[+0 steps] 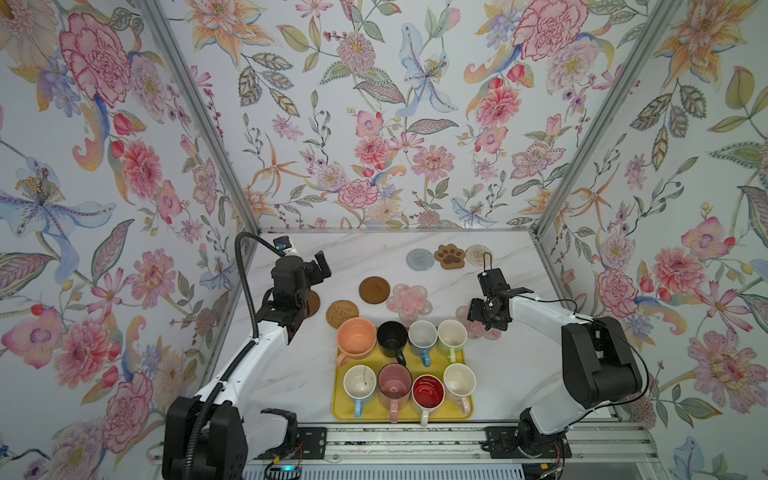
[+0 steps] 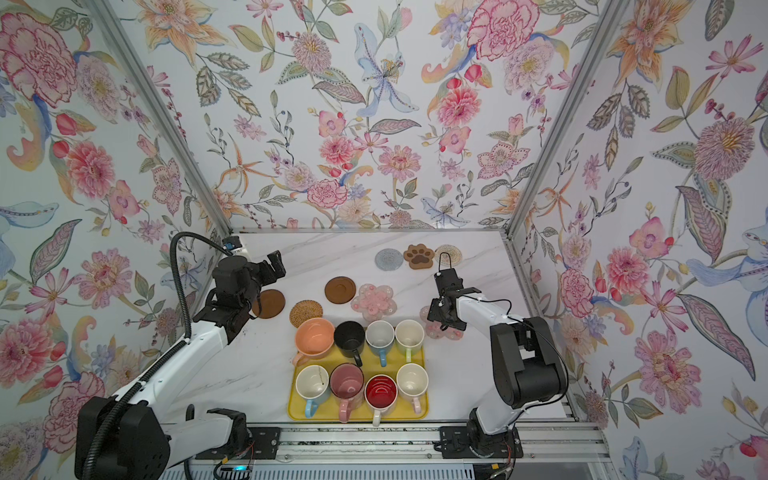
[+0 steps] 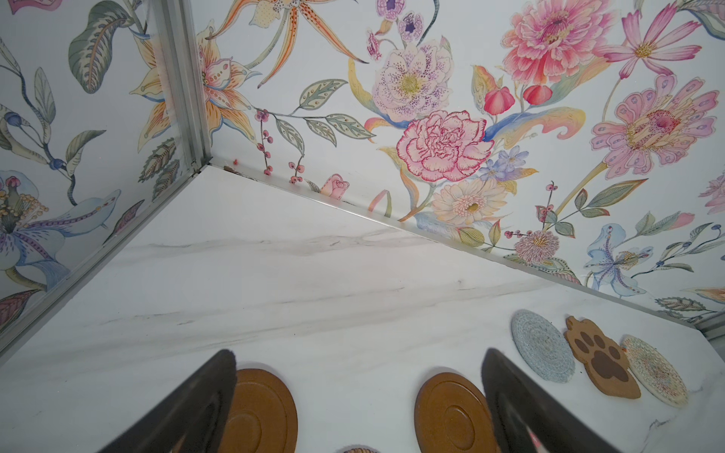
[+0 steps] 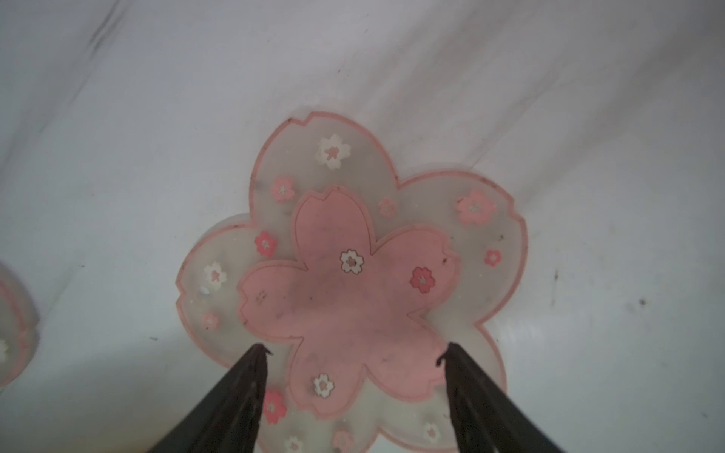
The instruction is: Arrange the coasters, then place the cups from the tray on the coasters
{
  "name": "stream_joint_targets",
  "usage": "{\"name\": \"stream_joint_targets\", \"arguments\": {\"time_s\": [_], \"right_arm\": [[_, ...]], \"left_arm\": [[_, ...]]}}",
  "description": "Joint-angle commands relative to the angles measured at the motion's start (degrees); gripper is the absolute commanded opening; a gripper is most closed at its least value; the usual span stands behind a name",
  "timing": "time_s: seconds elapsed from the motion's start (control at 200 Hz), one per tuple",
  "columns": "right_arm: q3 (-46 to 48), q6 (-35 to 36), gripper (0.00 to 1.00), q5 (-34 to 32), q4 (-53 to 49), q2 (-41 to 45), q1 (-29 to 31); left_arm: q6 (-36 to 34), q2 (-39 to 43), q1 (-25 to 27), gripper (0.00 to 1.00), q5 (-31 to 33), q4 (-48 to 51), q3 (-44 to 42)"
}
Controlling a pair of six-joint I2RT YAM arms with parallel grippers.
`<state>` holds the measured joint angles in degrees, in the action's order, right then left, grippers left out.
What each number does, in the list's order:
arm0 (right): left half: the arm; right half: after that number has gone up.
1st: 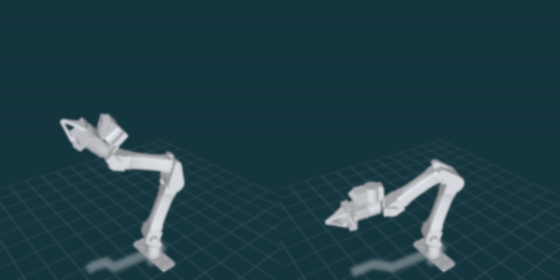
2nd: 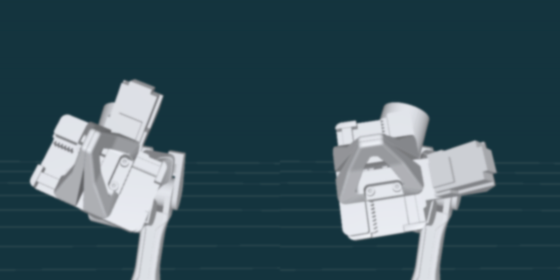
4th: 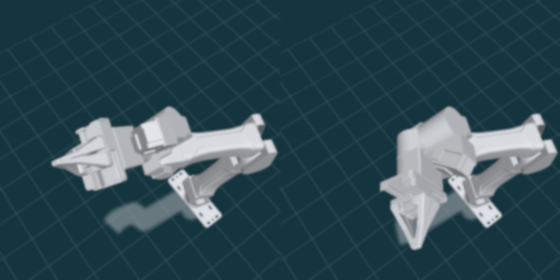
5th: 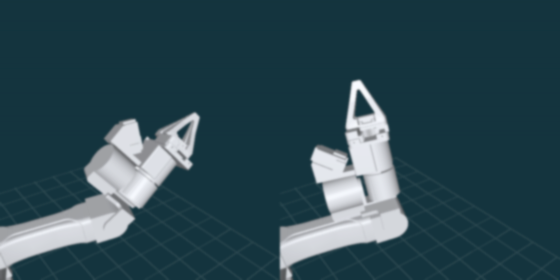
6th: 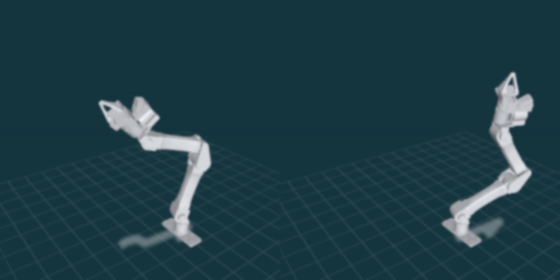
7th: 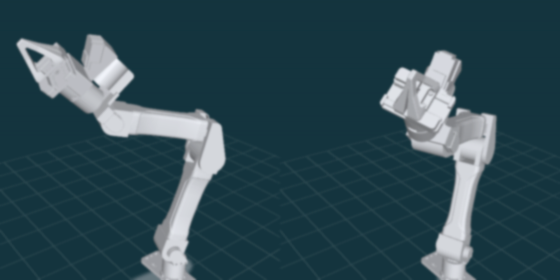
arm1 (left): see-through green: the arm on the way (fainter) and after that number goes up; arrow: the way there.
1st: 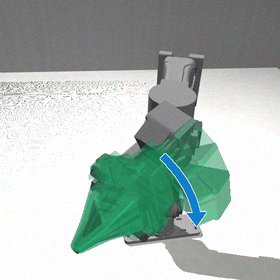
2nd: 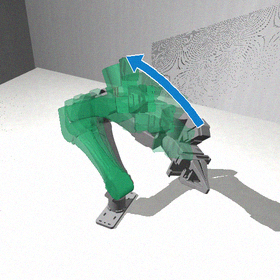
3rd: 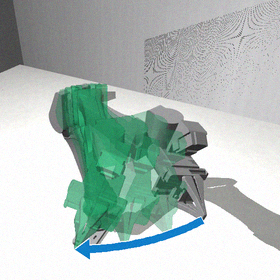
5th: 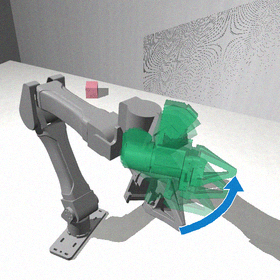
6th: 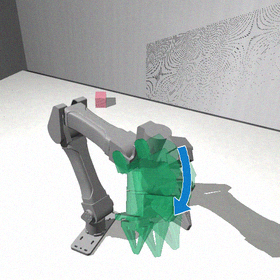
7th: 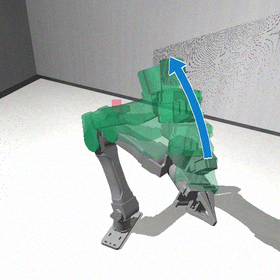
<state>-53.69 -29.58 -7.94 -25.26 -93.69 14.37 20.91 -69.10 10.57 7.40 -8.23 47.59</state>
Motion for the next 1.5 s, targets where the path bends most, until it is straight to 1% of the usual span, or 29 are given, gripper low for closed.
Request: {"name": "stream_joint_targets", "arguments": {"time_s": [0.0,0.31,0.505,0.575,0.766,0.821,0.971,1.141,1.281,1.496], "right_arm": [[-1.16,0.15,0.7,0.03,1.43,-1.56,-0.26],[-1.02,-0.48,0.67,-2.11,2.23,-4.99,-2.06],[-0.79,-0.65,0.68,-4.2,2.21,-6.11,-4.2],[-0.8,-0.72,0.68,-3.94,2.23,-6.5,-5.44],[-1.02,0.61,0.68,-4.53,2.27,-5.02,-8.76],[-1.25,1.08,0.69,-3.81,1.97,-3.8,-9.15],[-1.28,1.74,0.74,-3.72,0.02,0.91,-5.84],[0.91,-1.99,0.82,-3.56,-2.38,4.4,-0.29],[4.16,-5.36,0.86,-3.24,-2.82,5.02,2.53],[6.63,-7.17,0.89,-3.93,-3.09,4.91,4.5]], "left_arm": [[0.76,0.52,-0.7,0.99,-1.27,-0.81,-0.66],[0.71,1.12,-1.08,0.99,-1.5,-0.78,-0.81],[0.71,1.73,-1.53,0.99,-1.51,-0.81,-1.19],[0.71,1.89,-1.69,0.99,-1.6,-0.78,-1.28],[0.72,2.48,-2.2,0.99,-1.93,-0.66,-1.71],[0.8,2.47,-2.3,0.99,-2.02,-0.69,-1.8],[1.13,2.63,-2.44,0.99,-2.38,-1.02,-2.23],[1.59,2.58,-2.64,0.99,-2.96,-1.41,-2.59],[1.76,2.36,-2.79,0.99,-3.27,-1.5,-2.59],[2.37,1.9,-3.01,0.99,-4.26,-1.79,-2.66]]}}
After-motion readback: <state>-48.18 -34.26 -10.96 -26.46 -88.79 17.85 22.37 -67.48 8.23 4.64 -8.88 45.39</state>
